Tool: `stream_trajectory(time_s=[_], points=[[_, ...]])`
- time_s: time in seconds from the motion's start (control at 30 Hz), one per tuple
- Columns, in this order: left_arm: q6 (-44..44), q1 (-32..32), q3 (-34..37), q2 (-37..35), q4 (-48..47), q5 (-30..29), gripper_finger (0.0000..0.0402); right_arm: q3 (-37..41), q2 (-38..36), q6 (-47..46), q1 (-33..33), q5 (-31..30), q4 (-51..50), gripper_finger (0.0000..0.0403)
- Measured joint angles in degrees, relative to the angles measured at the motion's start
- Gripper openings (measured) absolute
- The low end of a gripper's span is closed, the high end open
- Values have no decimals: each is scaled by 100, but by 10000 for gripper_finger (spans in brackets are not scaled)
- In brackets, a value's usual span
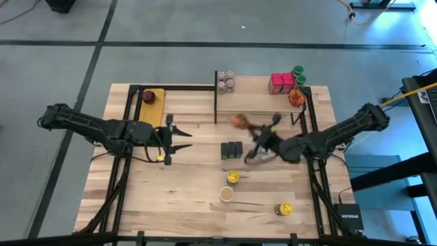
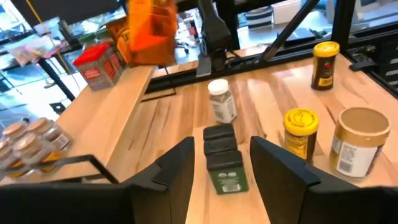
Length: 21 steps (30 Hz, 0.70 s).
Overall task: Shelf spices
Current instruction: Put the orange seasoning bag on the shelf and align it with the other orange seasoning bag
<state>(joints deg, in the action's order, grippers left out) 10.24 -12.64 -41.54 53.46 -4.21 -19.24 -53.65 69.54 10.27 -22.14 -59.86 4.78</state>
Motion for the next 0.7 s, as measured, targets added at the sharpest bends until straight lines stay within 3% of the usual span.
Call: stream_trajectory(time_s=[0.2,0.33,0.5,0.7], points=[[-114,-2,0,-96,-136,-39,150,-2,-897,-1358,935,153,-2238,13],[-25,11,0,-82,-131,-46,150,-2,-1427,-2229,1607,608,-3499,10],[22,11,0,-79,-120,-48,150,-4,-1716,-2961,2245,924,-4397,16],[94,11,0,-75,-39,-46,150,-4,-1632,-3103,2873,1160,-4977,11]])
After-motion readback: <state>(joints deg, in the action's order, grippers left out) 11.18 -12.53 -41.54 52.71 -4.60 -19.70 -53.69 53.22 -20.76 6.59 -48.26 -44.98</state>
